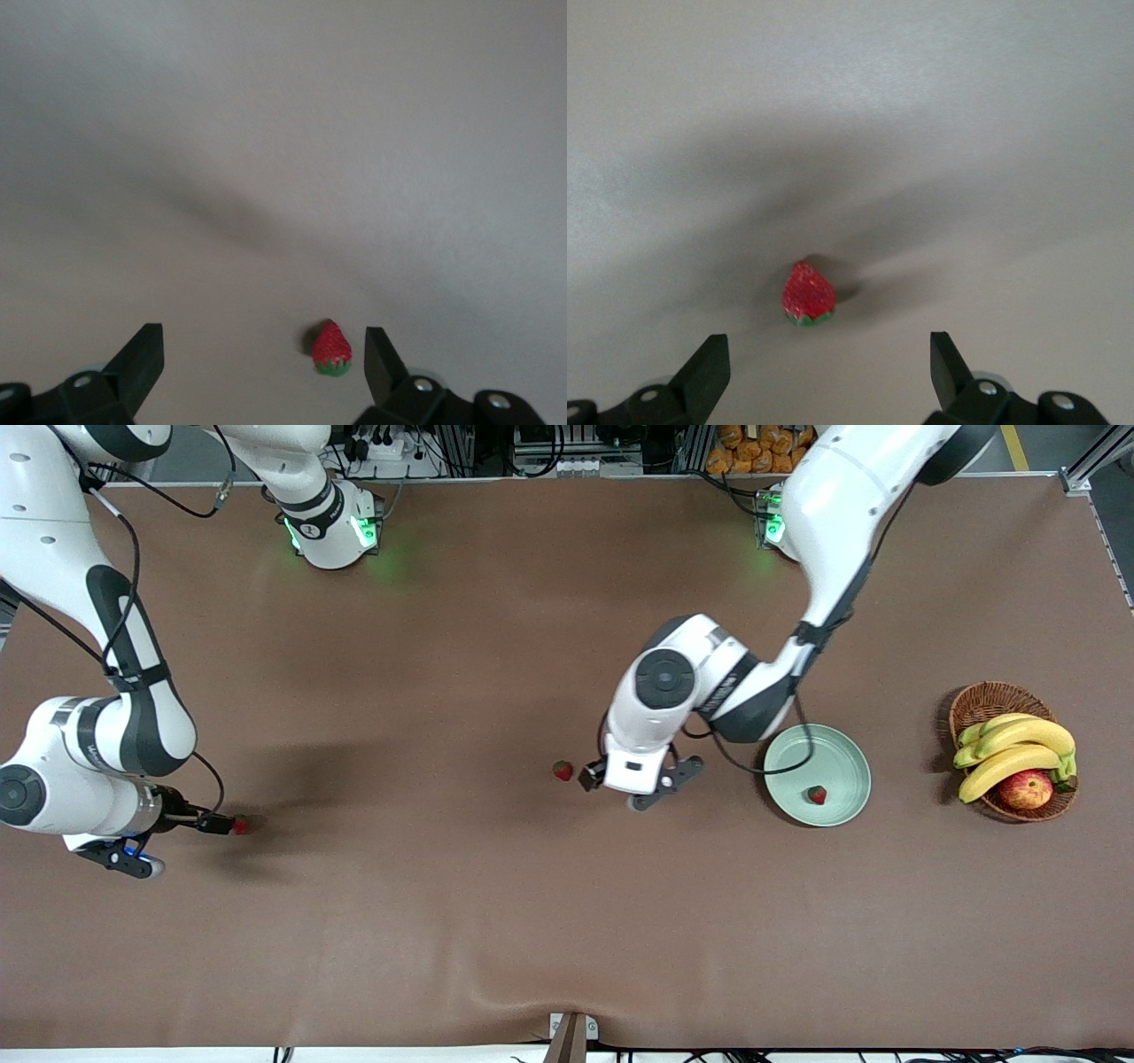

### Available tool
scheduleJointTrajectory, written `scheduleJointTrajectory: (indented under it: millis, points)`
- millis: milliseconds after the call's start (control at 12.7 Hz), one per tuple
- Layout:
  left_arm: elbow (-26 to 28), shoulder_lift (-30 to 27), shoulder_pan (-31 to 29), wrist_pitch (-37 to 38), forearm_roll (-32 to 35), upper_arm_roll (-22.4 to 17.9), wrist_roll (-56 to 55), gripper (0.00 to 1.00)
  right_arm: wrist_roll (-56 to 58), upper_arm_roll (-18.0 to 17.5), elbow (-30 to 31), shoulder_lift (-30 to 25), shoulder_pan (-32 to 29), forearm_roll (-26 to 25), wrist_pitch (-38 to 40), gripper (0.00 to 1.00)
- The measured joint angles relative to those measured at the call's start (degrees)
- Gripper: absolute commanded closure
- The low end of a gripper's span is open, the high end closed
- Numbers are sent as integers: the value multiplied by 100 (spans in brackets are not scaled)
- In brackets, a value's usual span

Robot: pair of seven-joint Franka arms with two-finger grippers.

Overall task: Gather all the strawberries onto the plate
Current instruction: 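Grasp the middle strawberry with the left gripper while the right gripper lifts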

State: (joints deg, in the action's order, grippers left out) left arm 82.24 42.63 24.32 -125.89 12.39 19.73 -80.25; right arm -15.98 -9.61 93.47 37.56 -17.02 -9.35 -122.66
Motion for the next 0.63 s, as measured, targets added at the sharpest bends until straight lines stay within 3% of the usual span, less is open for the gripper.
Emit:
scheduleJointTrajectory:
  millis: [237, 631]
  points:
    - [-166, 413, 746, -594, 0, -517, -503, 1, 195, -9, 26, 198, 70, 0, -247, 0]
    - [-380, 916, 1067, -963, 1, -611, -766, 11, 869, 26, 108, 353, 57, -1, -346, 0]
